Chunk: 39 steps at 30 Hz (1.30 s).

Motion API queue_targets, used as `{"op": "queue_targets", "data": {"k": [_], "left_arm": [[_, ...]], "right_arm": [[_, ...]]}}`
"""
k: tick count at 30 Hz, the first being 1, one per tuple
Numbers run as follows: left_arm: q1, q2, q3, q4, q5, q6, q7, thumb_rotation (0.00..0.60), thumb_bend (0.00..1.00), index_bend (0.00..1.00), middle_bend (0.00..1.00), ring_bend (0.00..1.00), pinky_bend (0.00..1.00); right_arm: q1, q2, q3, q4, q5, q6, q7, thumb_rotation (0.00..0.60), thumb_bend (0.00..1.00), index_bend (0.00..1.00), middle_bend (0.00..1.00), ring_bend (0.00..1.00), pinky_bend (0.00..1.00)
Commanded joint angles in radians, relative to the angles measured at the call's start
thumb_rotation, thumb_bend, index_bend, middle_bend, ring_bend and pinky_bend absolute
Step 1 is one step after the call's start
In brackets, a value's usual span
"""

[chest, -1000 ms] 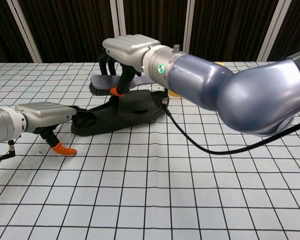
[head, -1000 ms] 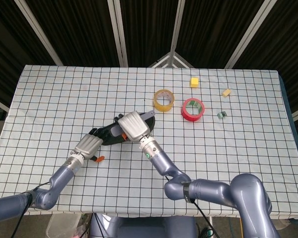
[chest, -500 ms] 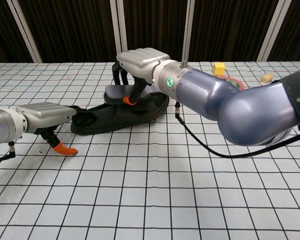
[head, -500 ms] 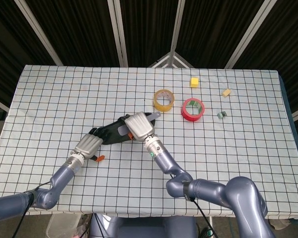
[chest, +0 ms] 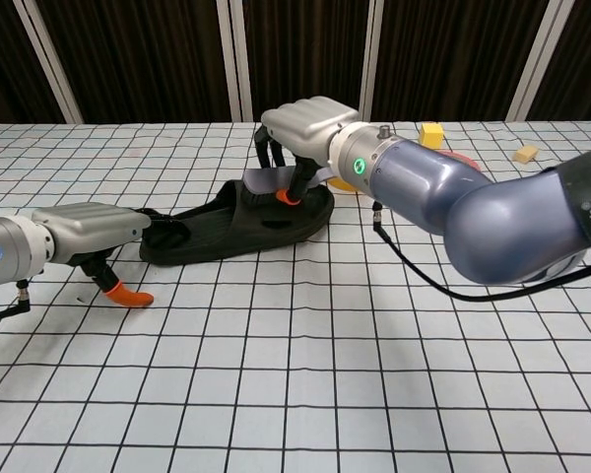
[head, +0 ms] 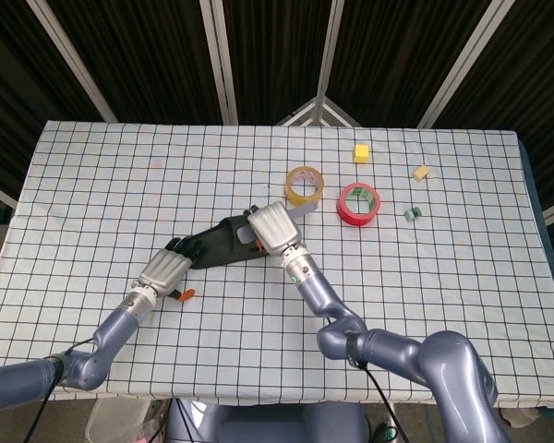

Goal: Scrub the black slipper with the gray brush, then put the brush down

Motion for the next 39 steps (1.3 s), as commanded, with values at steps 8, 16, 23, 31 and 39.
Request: {"op": "queue_targets", "data": {"k": [8,16,23,31,39], "left_arm": [[-0.006,0.000,0.008,-0.013,-0.013,0.018,0.009,0.479,0.42,0.05,0.04,0.01,0.05],[-0.015,-0.009,0.013,-0.011,-0.024,0.023,0.015,0.478,0.42,0.05,0.04,0.01,0.05],[-0.019,-0.007,0.017,-0.012,-0.025,0.027,0.014,0.477,0.42,0.05,0.04,0.01,0.05],[-0.024,-0.008,0.022,-0.012,-0.029,0.028,0.014,0.478,0.44,0.05,0.04,0.01,0.05],[-0.030,-0.011,0.026,-0.020,-0.027,0.036,0.021,0.478,0.44,0.05,0.04,0.01,0.05]], "right_arm": [[-0.010,0.013,0.000,-0.047,-0.016,0.002,-0.004,0.600,0.80,0.82,0.73,0.65,0.64],[-0.011,0.020,-0.015,-0.128,-0.050,0.014,-0.027,0.600,0.80,0.83,0.73,0.65,0.64],[-0.011,0.018,-0.015,-0.138,-0.056,0.016,-0.039,0.600,0.80,0.82,0.73,0.65,0.64],[-0.011,0.009,-0.005,-0.058,-0.033,-0.003,-0.048,0.600,0.80,0.82,0.73,0.65,0.64],[-0.015,0.007,0.001,0.008,-0.015,-0.021,-0.057,0.600,0.80,0.82,0.73,0.65,0.64]]}}
